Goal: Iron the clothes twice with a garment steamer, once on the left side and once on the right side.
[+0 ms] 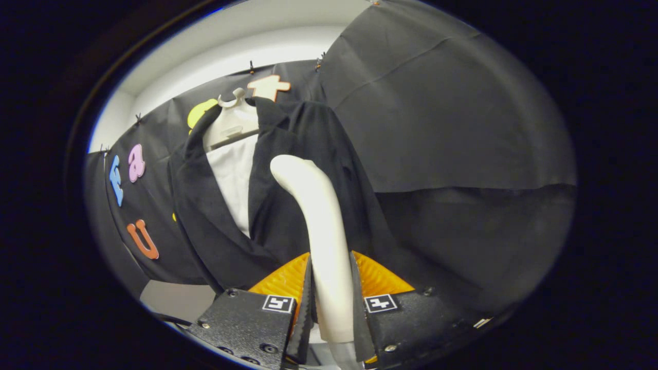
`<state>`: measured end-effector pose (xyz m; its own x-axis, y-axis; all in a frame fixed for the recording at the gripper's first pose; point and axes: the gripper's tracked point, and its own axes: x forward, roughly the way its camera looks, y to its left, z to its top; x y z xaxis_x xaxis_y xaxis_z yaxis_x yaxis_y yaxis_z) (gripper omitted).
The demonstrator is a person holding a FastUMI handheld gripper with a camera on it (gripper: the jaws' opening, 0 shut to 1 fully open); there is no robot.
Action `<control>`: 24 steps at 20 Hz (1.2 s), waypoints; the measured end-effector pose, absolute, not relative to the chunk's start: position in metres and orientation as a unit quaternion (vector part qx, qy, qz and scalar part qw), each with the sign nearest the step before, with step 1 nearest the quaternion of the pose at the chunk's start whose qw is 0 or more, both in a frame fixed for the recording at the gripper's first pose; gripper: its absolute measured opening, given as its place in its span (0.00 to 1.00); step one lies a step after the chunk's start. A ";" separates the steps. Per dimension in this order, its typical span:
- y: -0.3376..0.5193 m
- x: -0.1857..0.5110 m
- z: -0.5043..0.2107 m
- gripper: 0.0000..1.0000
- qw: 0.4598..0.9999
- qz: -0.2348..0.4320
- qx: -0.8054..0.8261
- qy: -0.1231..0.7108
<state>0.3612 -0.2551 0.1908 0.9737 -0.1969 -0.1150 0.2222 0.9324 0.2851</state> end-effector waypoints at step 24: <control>-0.251 0.343 0.050 0.37 0.965 -0.134 0.153 0.163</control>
